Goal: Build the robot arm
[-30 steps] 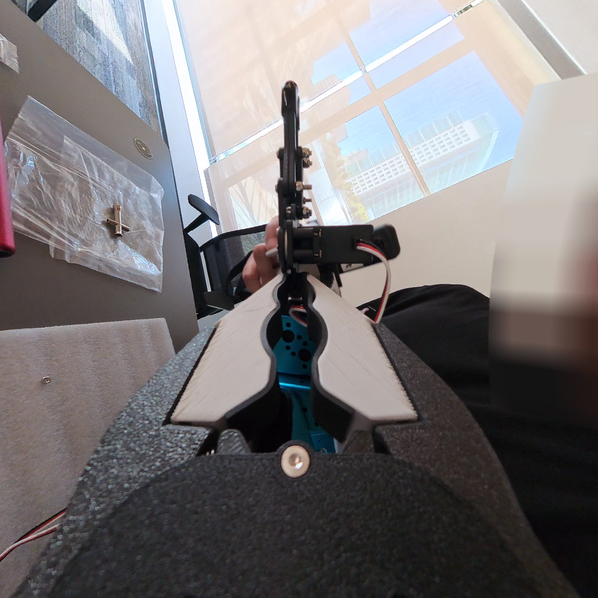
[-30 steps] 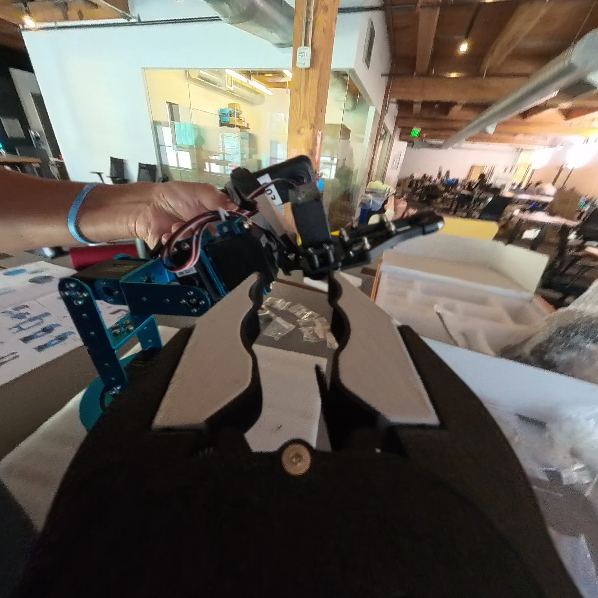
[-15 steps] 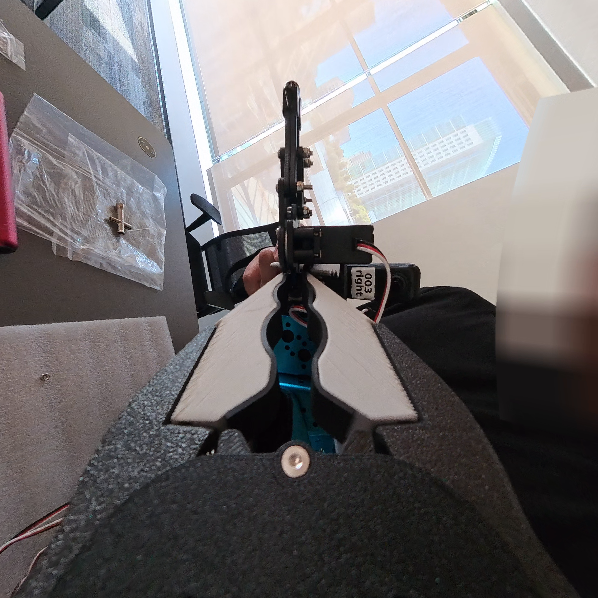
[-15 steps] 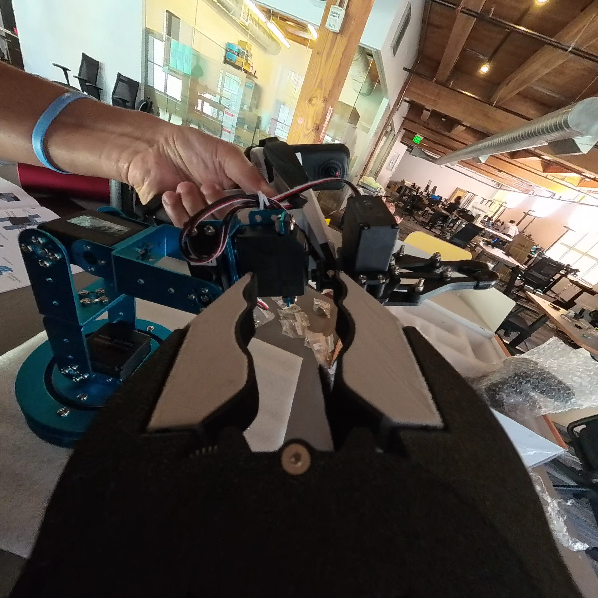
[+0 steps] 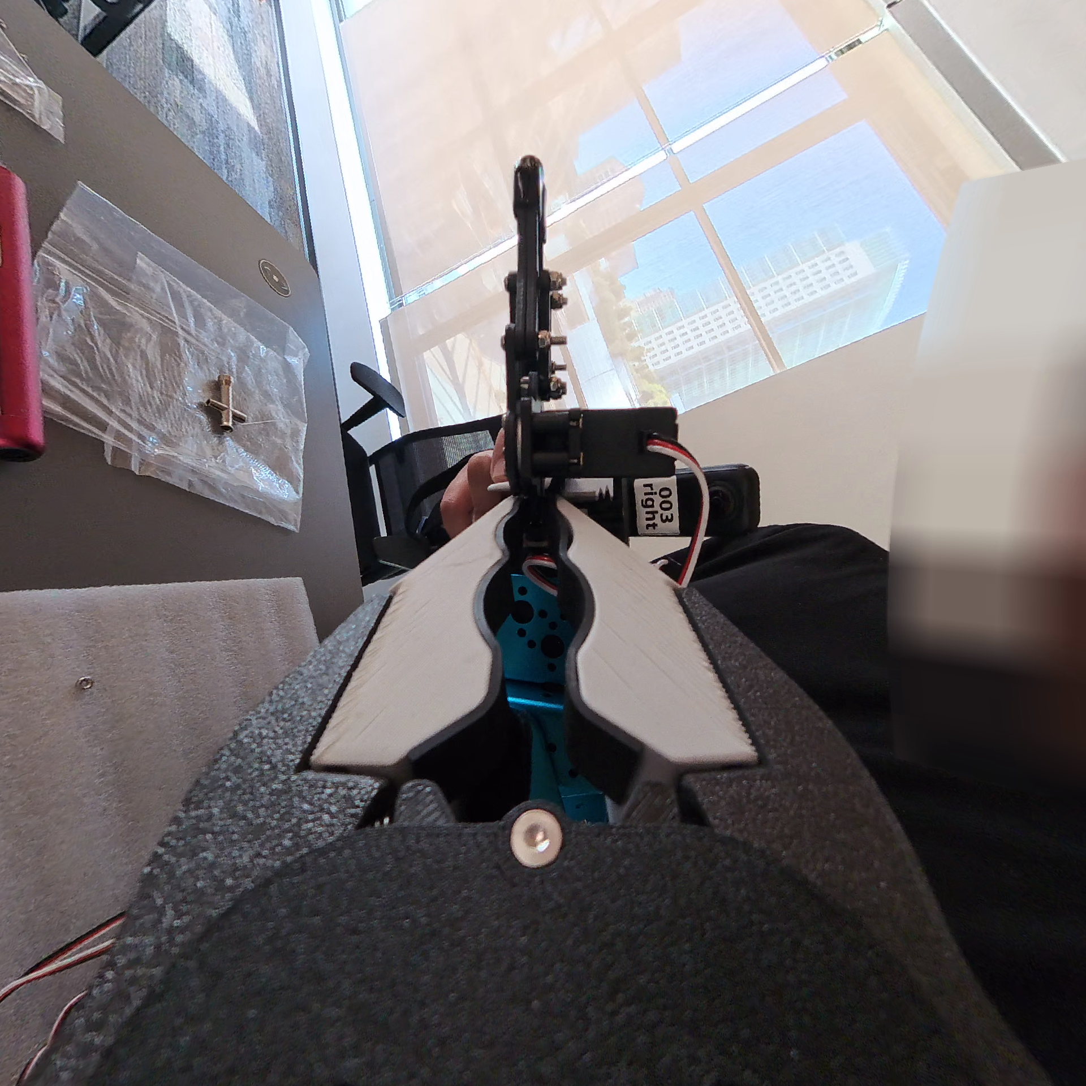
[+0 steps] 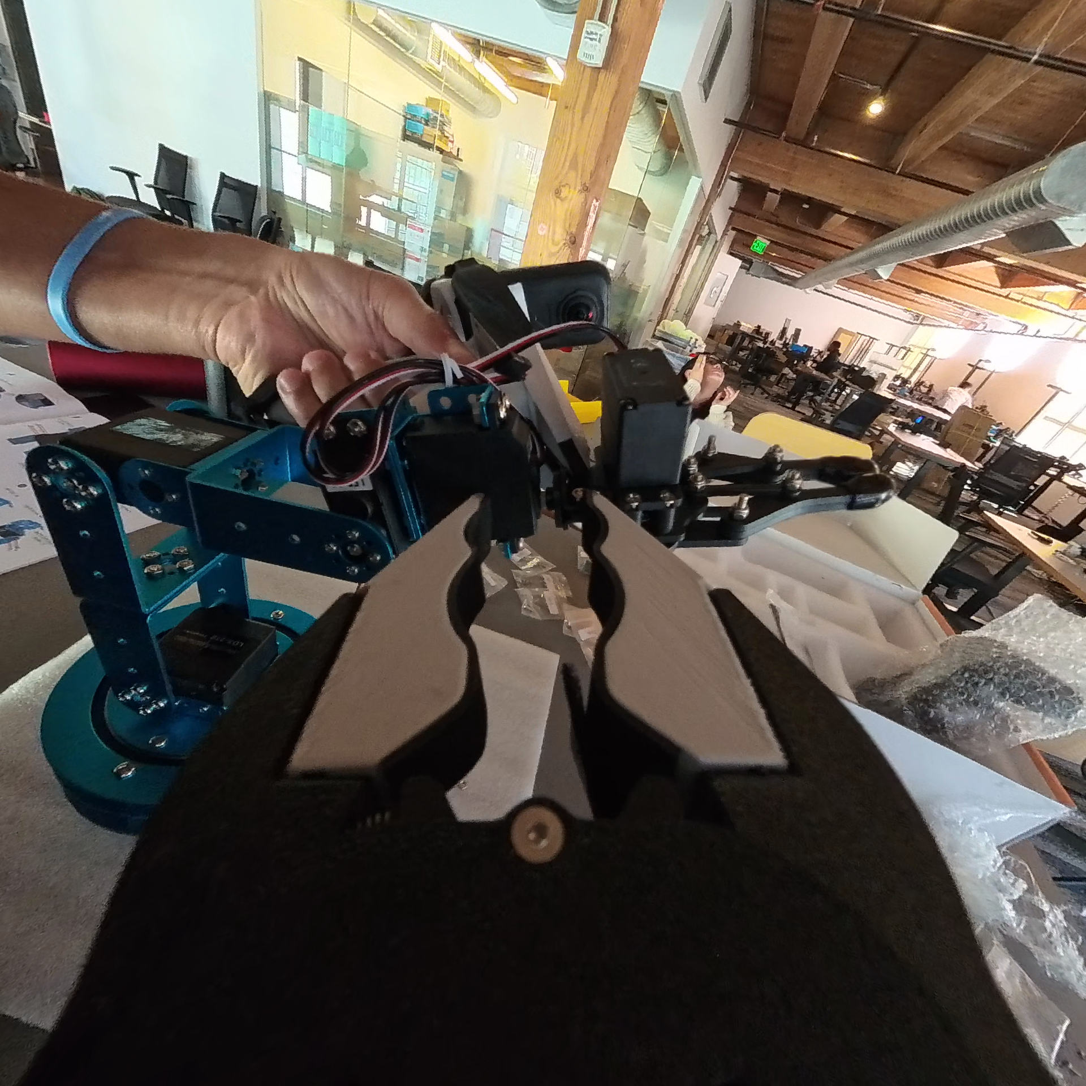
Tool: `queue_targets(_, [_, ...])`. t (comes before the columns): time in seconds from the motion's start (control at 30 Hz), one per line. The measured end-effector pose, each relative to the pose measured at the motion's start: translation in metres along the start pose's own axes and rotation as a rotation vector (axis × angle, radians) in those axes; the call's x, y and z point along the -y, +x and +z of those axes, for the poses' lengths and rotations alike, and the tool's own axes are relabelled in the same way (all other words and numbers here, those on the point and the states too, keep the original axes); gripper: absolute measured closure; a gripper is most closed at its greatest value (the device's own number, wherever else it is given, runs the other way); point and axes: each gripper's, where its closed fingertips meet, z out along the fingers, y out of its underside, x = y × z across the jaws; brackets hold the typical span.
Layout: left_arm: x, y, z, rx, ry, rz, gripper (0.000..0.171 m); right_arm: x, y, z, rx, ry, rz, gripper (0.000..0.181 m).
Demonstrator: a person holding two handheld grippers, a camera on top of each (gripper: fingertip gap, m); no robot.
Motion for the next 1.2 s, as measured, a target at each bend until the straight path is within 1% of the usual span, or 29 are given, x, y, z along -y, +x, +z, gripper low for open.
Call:
queue_targets(0.17, [0.001, 0.000, -0.002, 0.005, 0.008, 0.002, 0.166, 0.000, -0.001, 0.001, -0.006, -0.003, -0.001, 0.153])
queue_targets(0.2, [0.001, 0.000, -0.002, 0.006, 0.007, 0.004, 0.166, 0.000, -0.002, 0.001, -0.002, -0.005, 0.001, 0.163])
queue_targets(0.23, [0.001, 0.000, -0.002, 0.004, 0.006, 0.005, 0.166, 0.000, 0.000, 0.001, -0.013, -0.001, 0.018, 0.166])
queue_targets(0.33, [0.000, 0.001, -0.001, 0.002, 0.009, 0.003, 0.165, 0.001, 0.001, 0.000, -0.010, -0.013, -0.009, 0.165])
queue_targets(0.37, [-0.001, 0.003, -0.001, -0.007, 0.005, 0.008, 0.165, 0.003, 0.000, -0.001, -0.002, -0.010, 0.010, 0.164])
queue_targets(0.43, [-0.001, 0.003, 0.000, -0.009, 0.002, 0.020, 0.165, 0.010, -0.003, -0.008, 0.019, 0.045, 0.072, 0.158])
queue_targets(0.5, [0.000, 0.001, -0.001, -0.013, 0.008, 0.006, 0.165, 0.006, -0.001, -0.010, 0.000, 0.031, 0.067, 0.147])
queue_targets(0.6, [0.000, 0.001, 0.000, -0.021, 0.006, -0.005, 0.165, 0.006, -0.005, -0.008, -0.026, 0.014, -0.038, 0.147])
queue_targets(0.67, [-0.001, 0.001, 0.001, -0.015, -0.002, 0.000, 0.165, 0.005, -0.008, -0.002, -0.019, -0.003, -0.058, 0.144])
queue_targets(0.73, [0.000, 0.001, 0.001, -0.007, -0.002, 0.000, 0.165, 0.004, -0.004, -0.001, -0.024, -0.001, -0.040, 0.139])
queue_targets(0.83, [0.000, 0.001, 0.001, -0.007, -0.004, -0.002, 0.165, 0.003, -0.006, -0.001, -0.002, 0.001, -0.034, 0.142])
queue_targets(0.93, [0.000, 0.000, 0.000, 0.012, -0.005, 0.011, 0.165, 0.002, -0.007, 0.000, 0.020, -0.001, 0.019, 0.141])
queue_targets(1.07, [-0.001, 0.001, 0.000, -0.005, -0.004, 0.008, 0.165, 0.006, -0.010, -0.004, 0.063, 0.013, 0.064, 0.145])
queue_targets(1.13, [-0.001, 0.001, 0.001, -0.005, -0.002, 0.004, 0.165, 0.011, -0.008, -0.007, 0.054, 0.034, 0.070, 0.137])
queue_targets(1.2, [0.000, 0.000, 0.001, -0.005, 0.001, 0.000, 0.165, 0.007, -0.008, -0.004, 0.044, 0.002, 0.047, 0.130])
